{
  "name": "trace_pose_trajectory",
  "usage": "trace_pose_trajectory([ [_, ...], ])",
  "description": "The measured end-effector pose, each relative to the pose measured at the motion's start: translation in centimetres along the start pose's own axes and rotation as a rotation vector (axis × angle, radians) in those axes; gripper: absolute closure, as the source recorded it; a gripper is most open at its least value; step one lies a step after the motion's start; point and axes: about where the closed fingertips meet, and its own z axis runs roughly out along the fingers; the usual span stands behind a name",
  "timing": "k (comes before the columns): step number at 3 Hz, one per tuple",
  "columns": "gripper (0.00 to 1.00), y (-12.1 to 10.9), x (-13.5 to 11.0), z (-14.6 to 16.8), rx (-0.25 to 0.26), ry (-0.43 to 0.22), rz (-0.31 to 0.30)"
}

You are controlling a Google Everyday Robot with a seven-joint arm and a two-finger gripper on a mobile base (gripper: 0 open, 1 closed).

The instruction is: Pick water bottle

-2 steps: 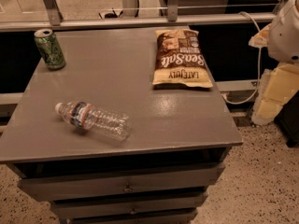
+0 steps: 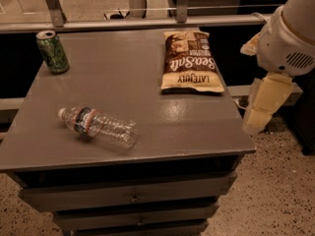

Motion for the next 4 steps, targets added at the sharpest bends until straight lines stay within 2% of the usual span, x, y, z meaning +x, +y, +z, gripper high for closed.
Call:
trace_pose_trajectory([
  [1,0.0,0.9,-5.2,3.6,-0.042,-0.036,-0.031],
  [2,0.0,2.6,-11.8,8.3,-0.1,-0.072,-0.019],
  [4,0.0,4.2,-18.2,12.6,-0.134,-0.111,0.015],
])
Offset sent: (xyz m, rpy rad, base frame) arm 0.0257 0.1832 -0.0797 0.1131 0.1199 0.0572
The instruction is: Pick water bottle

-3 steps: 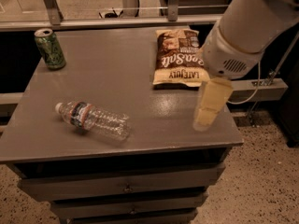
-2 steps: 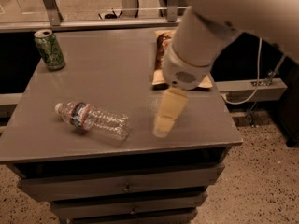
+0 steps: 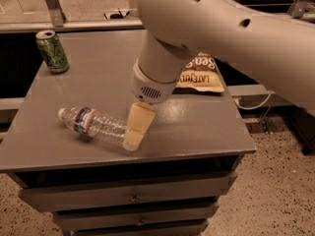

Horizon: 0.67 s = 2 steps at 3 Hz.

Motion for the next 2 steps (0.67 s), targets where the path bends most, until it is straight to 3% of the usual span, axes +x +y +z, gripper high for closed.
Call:
trace_pose_trajectory([
  [2,0.02,1.3,-4.9,4.6,-0.023,-0.044,0.054],
])
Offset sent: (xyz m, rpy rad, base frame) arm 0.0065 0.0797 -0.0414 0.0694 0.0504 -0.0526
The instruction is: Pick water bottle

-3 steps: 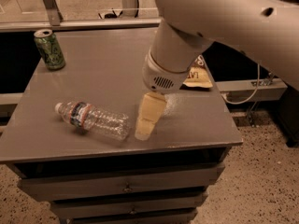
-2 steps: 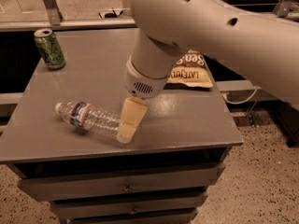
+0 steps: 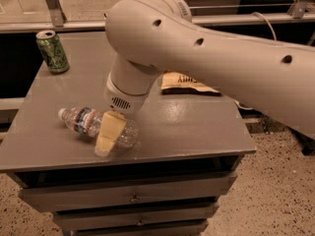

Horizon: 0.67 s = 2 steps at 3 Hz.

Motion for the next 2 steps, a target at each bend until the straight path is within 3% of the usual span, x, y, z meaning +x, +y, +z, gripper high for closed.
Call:
trace_pose_trajectory([
  [2,0.46,0.9,-2.1,0.7,-0.024,-0.06,0.02],
])
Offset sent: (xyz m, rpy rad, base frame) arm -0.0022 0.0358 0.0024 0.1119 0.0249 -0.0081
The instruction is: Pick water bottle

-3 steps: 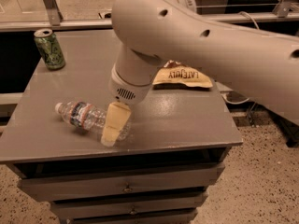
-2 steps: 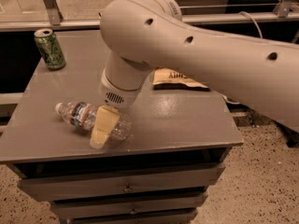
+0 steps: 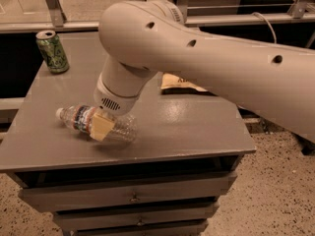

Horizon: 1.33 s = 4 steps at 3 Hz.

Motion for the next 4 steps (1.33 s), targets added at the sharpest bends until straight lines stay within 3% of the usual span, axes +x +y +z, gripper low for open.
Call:
trace_pose_trajectory([
  [1,0.7,0.1,-0.7,-0.5,-0.011,-0.041,0.008],
  [2,0.93,-0.7,-1.8,-2.5,-0.004,-0.121,0.01],
  [3,1.0,-2.1,-2.7,-5.9,0.018,-0.225,-0.018],
  [4,1.0,-1.9,-3.0,-6.3,0.023,-0.229,-0.043],
])
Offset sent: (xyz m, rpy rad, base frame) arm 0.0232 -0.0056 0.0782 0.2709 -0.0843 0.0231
